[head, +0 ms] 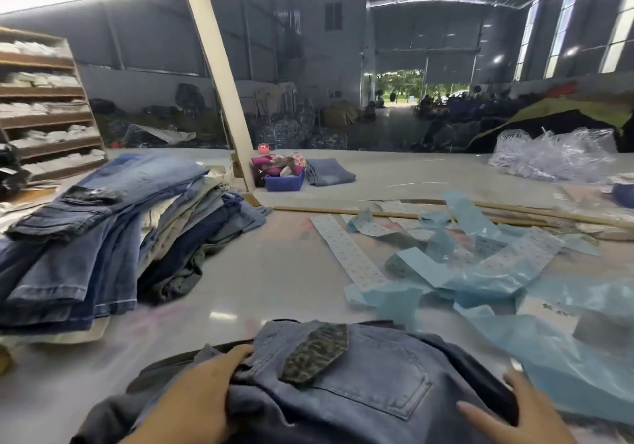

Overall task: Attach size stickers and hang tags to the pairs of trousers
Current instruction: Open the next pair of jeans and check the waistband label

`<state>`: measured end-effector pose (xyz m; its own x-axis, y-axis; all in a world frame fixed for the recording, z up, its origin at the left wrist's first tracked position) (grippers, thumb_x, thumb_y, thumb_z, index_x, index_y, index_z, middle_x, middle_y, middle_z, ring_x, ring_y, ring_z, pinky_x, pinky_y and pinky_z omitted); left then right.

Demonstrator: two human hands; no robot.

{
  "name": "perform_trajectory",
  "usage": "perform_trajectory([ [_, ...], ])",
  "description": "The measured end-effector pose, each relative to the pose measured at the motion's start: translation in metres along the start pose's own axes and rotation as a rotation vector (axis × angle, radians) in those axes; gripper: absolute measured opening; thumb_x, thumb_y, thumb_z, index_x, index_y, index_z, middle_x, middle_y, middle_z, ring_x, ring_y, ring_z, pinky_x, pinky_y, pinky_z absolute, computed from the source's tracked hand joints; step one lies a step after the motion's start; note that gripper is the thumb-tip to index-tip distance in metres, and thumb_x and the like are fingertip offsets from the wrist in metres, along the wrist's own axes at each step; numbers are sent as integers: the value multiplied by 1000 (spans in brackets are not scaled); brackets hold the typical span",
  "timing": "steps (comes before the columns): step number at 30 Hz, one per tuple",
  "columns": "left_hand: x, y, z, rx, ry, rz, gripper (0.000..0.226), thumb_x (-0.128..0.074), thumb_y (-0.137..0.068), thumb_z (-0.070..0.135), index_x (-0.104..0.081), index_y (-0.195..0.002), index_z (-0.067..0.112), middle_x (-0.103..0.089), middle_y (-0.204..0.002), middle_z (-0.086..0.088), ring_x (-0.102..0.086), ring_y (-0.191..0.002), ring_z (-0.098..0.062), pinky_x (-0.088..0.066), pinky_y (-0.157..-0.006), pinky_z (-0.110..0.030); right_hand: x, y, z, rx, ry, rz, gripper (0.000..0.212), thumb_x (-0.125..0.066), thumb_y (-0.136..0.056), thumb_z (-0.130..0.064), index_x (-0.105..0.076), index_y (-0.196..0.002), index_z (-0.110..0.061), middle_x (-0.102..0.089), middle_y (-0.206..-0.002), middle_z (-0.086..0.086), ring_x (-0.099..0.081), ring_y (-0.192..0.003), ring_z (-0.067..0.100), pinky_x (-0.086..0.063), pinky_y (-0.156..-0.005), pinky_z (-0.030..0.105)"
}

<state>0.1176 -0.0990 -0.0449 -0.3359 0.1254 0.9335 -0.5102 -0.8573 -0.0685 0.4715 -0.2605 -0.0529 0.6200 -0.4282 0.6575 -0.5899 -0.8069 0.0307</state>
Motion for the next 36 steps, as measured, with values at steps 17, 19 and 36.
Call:
perform_trajectory([
  [17, -8, 36, -81, 272, -333, -88, 99, -49, -67, 16, -8, -156, 30, -32, -149, 15, -29, -142, -10, -15, -116, -22, -27, 19, -56, 450, 472, 239, 40, -65, -59, -21, -76, -96, -11, -67, -113, 21, -60, -100, 40, -47, -88, 48],
  [19, 3, 38, -82, 213, -245, 83, 87, -51, -55, 13, -50, -142, 22, -54, -136, 9, -47, -131, -17, -28, -113, -31, -37, 51, -76, 669, 452, 373, 45, -40, -87, -39, -76, -89, -13, -69, -100, 17, -61, -89, 32, -47, -80, 39],
  [36, -22, -4, -41, 519, 382, -77, 51, -69, -64, 71, -67, -83, 23, -68, -78, 15, -65, -80, -5, -48, -74, -27, -84, 30, -48, 831, 486, -188, 36, -87, -45, -49, -58, -64, -39, -57, -71, -21, -54, -50, 1, -42, -41, 11],
])
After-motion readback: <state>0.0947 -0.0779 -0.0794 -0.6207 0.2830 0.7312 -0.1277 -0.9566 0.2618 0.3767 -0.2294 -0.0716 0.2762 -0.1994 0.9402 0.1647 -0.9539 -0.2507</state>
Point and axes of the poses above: each hand's wrist, its own y-axis away from the middle knuckle, its own x-axis out of the back of the hand, z = x × y, the point moved 9 cm from there along -y, towards the middle knuckle
